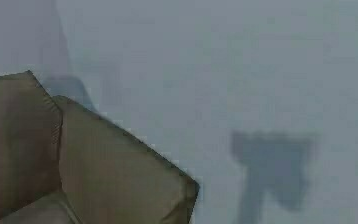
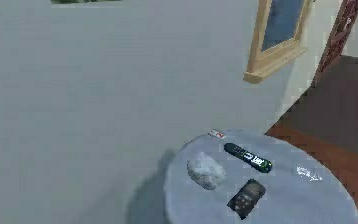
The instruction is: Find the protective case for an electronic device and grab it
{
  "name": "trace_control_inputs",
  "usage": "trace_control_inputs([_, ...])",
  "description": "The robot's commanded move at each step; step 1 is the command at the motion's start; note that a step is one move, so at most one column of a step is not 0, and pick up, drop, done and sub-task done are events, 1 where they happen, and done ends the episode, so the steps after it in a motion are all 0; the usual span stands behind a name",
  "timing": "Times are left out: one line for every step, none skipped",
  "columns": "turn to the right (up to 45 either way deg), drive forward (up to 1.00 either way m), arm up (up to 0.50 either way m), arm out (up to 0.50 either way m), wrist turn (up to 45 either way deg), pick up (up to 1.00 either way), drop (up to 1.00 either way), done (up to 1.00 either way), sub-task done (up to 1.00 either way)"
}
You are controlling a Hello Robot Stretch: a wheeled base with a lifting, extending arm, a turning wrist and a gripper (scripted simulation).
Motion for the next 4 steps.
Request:
trace_control_inputs([-45.0,0.0,0.0,0.0,0.0,0.0,0.0,0.0,0.0])
trace_control_inputs([-45.0,0.0,0.0,0.0,0.0,0.0,0.0,0.0,0.0])
trace_control_inputs([-39.0,0.0,0.0,0.0,0.0,0.0,0.0,0.0,0.0])
trace_control_inputs([0.0,0.2,0.0,0.0,0.0,0.0,0.0,0.0,0.0])
